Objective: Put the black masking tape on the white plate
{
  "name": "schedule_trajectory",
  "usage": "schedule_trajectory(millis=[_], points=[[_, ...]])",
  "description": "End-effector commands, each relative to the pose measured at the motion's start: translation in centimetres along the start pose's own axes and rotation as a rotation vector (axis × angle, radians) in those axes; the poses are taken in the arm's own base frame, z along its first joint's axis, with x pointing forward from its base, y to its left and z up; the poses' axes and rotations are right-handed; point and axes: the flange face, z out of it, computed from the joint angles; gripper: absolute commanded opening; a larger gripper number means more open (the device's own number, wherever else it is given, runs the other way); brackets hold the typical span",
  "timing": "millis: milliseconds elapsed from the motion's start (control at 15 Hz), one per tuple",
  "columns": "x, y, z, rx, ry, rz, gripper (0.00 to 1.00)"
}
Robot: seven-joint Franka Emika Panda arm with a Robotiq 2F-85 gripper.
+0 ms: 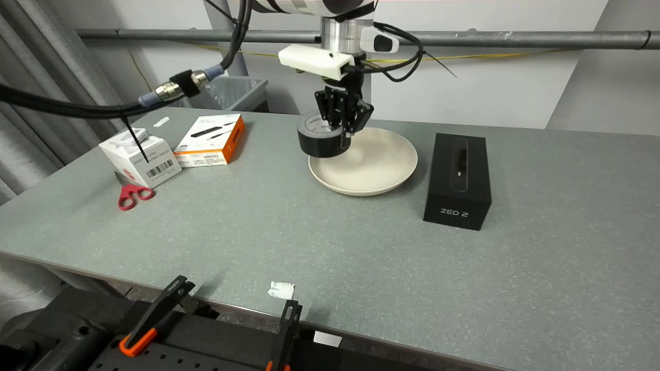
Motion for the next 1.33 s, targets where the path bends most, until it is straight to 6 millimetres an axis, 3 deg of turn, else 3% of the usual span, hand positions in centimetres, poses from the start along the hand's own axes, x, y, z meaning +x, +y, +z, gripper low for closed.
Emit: schedule_trajectory(millis=[0,267,933,1267], points=[[3.5,-0.8,2.0,-0.013,-0.032,0.09,0.07],[5.1,0.2,3.6,-0.023,-0.044,0.163,0.07],[5.5,4.1,3.1,0.034,-0.047,0.236,0.07],[5.5,5.0,3.1,0.044,-0.049,0.257,0.07]])
